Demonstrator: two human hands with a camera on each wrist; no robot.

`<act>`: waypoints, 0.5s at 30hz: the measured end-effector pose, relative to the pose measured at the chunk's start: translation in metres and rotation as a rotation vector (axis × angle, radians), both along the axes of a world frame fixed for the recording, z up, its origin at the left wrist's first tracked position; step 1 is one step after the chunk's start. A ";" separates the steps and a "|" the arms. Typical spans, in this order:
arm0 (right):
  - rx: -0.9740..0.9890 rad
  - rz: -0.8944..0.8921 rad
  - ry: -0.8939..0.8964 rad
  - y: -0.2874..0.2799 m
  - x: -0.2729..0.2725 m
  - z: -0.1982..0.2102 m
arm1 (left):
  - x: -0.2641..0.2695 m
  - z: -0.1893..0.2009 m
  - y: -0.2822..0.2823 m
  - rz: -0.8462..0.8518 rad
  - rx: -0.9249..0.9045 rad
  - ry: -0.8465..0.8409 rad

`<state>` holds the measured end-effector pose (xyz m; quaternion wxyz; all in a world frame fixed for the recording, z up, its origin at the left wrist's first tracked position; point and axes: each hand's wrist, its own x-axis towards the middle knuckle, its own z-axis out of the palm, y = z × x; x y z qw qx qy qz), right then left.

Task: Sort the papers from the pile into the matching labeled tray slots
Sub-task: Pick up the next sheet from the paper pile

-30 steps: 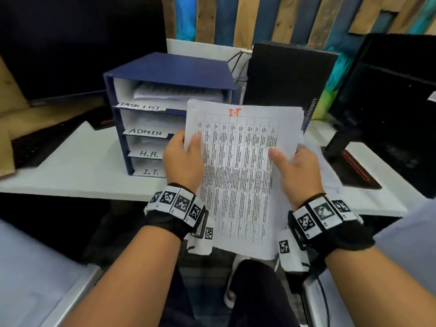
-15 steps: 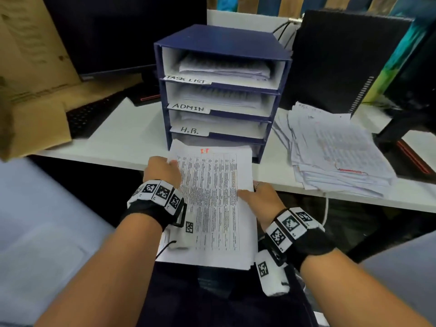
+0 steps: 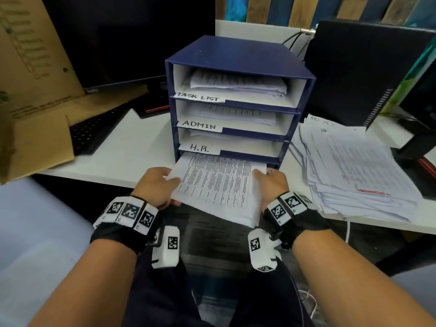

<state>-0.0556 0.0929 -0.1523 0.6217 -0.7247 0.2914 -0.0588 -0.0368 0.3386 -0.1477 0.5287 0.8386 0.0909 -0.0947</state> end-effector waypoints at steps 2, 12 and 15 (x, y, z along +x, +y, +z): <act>0.085 0.016 0.051 -0.003 0.002 0.003 | 0.005 -0.002 -0.007 0.091 -0.007 -0.099; 0.149 -0.166 0.022 -0.008 0.010 -0.011 | 0.034 -0.010 -0.063 0.395 -0.255 -0.109; 0.205 -0.162 -0.044 0.005 0.018 -0.018 | 0.049 -0.028 -0.060 0.367 -0.352 -0.132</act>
